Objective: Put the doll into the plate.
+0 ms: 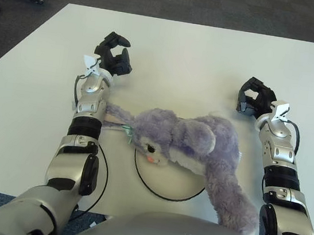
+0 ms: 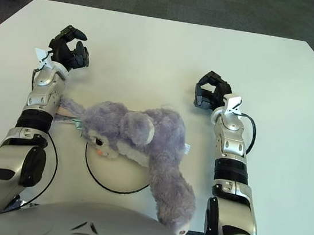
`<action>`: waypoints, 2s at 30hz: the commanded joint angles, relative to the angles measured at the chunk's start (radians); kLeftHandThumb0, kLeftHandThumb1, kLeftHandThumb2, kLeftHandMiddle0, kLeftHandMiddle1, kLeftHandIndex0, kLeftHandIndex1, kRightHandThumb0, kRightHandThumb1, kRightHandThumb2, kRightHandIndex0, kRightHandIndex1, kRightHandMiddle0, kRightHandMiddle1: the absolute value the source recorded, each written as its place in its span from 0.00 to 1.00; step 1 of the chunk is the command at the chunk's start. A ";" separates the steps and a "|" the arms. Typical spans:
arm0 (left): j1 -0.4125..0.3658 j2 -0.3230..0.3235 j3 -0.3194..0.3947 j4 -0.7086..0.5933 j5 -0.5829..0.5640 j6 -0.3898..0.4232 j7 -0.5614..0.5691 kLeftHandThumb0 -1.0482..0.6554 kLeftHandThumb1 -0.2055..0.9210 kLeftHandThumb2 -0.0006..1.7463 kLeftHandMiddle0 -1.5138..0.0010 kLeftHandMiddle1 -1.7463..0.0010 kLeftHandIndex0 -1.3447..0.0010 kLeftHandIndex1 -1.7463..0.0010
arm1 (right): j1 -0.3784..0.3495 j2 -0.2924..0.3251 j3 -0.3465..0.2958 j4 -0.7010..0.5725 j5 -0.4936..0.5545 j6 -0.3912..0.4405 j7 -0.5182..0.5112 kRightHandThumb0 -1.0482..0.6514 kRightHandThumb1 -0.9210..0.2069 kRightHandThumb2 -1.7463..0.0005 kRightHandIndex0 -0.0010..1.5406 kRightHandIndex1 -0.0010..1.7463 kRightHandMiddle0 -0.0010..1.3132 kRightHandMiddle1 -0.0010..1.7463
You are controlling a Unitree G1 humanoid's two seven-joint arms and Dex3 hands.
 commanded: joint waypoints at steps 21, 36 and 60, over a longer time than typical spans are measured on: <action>-0.056 -0.010 0.033 0.239 -0.094 -0.073 -0.251 0.32 0.40 0.81 0.14 0.00 0.50 0.00 | 0.076 -0.021 -0.009 -0.074 -0.016 0.086 -0.046 0.34 0.51 0.27 0.72 1.00 0.45 1.00; -0.077 -0.015 0.072 0.297 -0.149 -0.072 -0.303 0.31 0.38 0.82 0.14 0.00 0.49 0.00 | 0.075 0.009 -0.021 -0.075 -0.003 0.052 -0.106 0.34 0.52 0.26 0.75 1.00 0.45 1.00; -0.069 -0.035 0.081 0.289 -0.120 -0.085 -0.207 0.31 0.39 0.81 0.10 0.00 0.49 0.00 | 0.064 0.085 -0.086 0.014 0.009 -0.185 -0.172 0.33 0.57 0.22 0.79 1.00 0.49 1.00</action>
